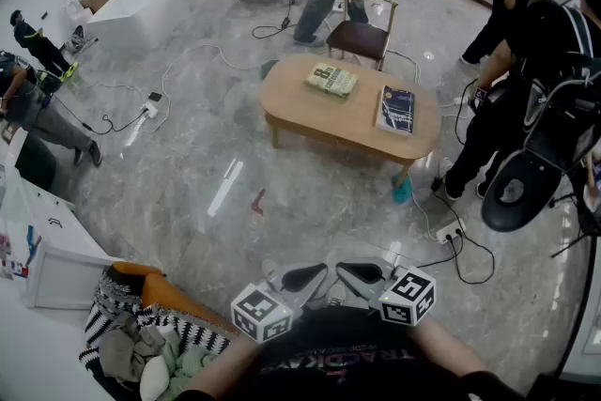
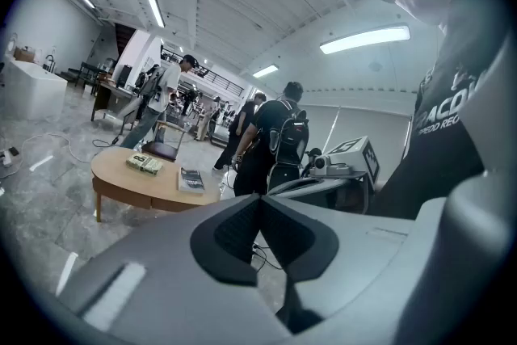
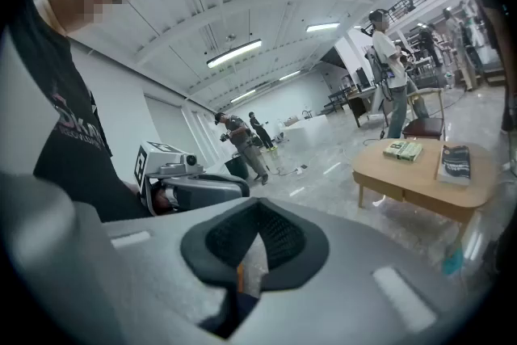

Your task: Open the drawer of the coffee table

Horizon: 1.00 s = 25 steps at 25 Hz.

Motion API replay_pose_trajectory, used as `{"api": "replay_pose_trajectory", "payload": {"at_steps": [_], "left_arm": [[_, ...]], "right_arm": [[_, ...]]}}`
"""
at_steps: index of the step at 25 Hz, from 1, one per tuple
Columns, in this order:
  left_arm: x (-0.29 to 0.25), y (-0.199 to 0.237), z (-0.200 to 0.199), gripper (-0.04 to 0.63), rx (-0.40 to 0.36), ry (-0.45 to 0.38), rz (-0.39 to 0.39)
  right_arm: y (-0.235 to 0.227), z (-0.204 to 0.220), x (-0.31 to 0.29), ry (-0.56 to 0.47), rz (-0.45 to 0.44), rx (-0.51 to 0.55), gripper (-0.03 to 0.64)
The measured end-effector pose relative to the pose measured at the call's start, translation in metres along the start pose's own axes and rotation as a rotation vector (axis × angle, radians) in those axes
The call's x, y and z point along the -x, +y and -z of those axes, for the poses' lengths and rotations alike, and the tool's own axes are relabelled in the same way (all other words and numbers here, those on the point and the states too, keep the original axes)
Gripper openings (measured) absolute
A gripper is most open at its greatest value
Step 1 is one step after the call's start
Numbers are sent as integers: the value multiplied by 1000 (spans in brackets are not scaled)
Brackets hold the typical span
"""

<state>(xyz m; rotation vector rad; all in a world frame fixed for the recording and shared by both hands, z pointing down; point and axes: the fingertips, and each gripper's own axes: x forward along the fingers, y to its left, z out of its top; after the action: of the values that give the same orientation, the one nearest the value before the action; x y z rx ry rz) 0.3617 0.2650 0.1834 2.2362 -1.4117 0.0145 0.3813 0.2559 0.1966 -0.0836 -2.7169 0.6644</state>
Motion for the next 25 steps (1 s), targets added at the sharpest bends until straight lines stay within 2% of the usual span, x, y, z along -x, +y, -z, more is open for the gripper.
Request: {"api": "replay_pose_trajectory", "payload": {"at_steps": [13,25], "left_arm": [[1,12,-2,6,5,-5,-16],[-12,6,0,6,0,30,16]], "right_arm": [[-5,-4,-11,1,-11,12,2],[-19,-9,1,-41,39,22,2]]}}
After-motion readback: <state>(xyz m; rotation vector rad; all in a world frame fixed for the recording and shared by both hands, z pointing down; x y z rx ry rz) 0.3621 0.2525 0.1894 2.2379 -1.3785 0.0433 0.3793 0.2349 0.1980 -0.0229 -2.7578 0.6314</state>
